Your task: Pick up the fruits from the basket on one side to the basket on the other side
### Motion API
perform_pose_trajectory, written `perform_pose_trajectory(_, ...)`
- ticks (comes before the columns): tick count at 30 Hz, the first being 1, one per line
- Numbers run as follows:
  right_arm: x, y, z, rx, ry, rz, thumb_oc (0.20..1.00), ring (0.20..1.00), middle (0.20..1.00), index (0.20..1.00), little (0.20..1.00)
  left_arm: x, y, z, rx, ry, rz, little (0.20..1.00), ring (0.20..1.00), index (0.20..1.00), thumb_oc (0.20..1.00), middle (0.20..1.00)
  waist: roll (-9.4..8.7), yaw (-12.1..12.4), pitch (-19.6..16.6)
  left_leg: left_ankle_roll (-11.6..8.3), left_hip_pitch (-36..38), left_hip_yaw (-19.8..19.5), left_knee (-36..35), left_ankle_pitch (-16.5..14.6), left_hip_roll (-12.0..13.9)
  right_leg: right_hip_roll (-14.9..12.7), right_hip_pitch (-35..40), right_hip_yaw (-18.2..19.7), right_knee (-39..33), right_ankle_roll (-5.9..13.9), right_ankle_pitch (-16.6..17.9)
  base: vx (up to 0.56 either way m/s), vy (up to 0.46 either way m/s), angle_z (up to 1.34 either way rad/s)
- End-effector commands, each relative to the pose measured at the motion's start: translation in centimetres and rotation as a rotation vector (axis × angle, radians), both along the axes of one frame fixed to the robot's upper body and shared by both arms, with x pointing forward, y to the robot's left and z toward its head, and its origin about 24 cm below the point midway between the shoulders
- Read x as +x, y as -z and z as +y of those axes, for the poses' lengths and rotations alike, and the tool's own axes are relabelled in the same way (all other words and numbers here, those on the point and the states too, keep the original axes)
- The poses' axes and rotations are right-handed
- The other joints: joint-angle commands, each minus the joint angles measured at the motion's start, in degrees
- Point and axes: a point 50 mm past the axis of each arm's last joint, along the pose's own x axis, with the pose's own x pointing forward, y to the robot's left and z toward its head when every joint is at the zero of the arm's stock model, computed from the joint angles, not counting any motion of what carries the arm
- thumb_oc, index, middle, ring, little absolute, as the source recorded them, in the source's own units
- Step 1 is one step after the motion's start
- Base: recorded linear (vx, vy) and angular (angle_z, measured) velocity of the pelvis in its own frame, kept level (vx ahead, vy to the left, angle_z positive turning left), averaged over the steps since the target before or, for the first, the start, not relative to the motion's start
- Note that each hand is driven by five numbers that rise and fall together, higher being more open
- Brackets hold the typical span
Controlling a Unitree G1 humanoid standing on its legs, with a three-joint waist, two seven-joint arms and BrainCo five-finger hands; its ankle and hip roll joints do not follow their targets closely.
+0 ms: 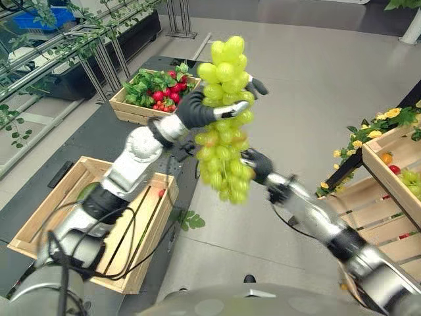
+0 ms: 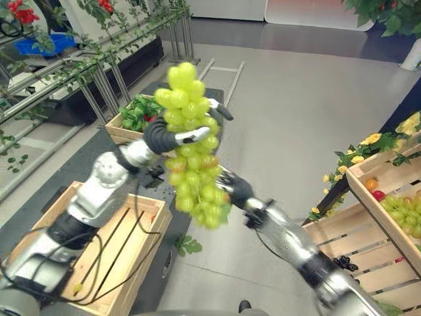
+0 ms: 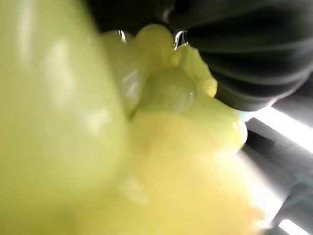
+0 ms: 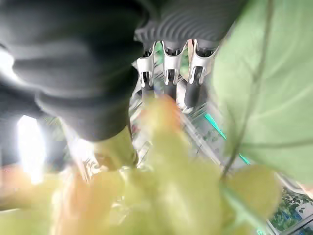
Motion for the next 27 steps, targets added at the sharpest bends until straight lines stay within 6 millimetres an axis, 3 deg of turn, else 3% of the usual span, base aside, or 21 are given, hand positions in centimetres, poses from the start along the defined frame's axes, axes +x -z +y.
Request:
perform_pose_trajectory(1, 0.8, -5.1, -0.1, 0.039, -0.066, -0.242, 1.000, 1.000, 1.000, 1.000, 1.000, 0.3, -3.3, -0.2, -0.034, -0.003, -0.164, 0.200, 0.200, 0.200, 0.200, 0.200, -2.95, -1.3, -2.4, -0.16, -0.1, -0.5, 0.7, 0.8, -1.2, -1.7, 2.3, -0.9, 2.1, 5.31, -1.4, 0.00, 0.011, -0.07)
perform_pose_trajectory(7, 0.7, -6.2, -0.8, -0.016, -0.074, -0.283, 1.000, 1.000, 1.000, 1.000, 1.000, 0.4, -3.6, 1.1, 0.008, -0.041, -0.174, 0.200, 0.200, 0.200, 0.200, 0.200, -2.98, -1.2, -2.1, -0.02, -0.2, -0.4, 1.2, 0.6, -1.5, -2.0, 1.8, -0.6, 2.7, 5.50, -1.3, 0.00, 0.008, -0.02)
perform_pose_trajectory(15, 0.8, -6.5, -1.1, -0.059, -0.068, -0.310, 1.000, 1.000, 1.000, 1.000, 1.000, 0.4, -3.7, 1.4, 0.059, -0.049, -0.183, 0.200, 0.200, 0.200, 0.200, 0.200, -2.85, -1.1, -2.0, 0.08, -0.1, -0.3, 1.2, 0.6, -1.6, -2.2, 1.8, -0.4, 2.9, 5.58, -1.2, 0.00, 0.000, 0.00)
perform_pose_trajectory(22, 1.3, -6.4, -0.6, -0.136, -0.124, -0.306, 1.000, 1.000, 1.000, 1.000, 1.000, 0.1, -4.3, -0.1, 0.097, 0.011, -0.218, 0.200, 0.200, 0.200, 0.200, 0.200, -2.91, -1.1, -1.6, 0.15, 0.0, -0.4, 1.0, 0.7, -1.7, -2.4, 1.7, -0.3, 2.8, 5.72, -0.9, -0.01, 0.001, 0.00)
perform_pose_trajectory(27, 1.3, -6.2, 0.9, -0.145, -0.183, -0.303, 1.000, 1.000, 1.000, 1.000, 1.000, 0.0, -4.7, -1.8, 0.093, 0.053, -0.241, 0.200, 0.200, 0.200, 0.200, 0.200, -2.94, -1.3, -1.4, 0.16, -0.1, -0.3, 0.9, 0.8, -1.7, -2.4, 1.6, -0.3, 2.8, 5.73, -0.8, 0.01, 0.003, 0.00)
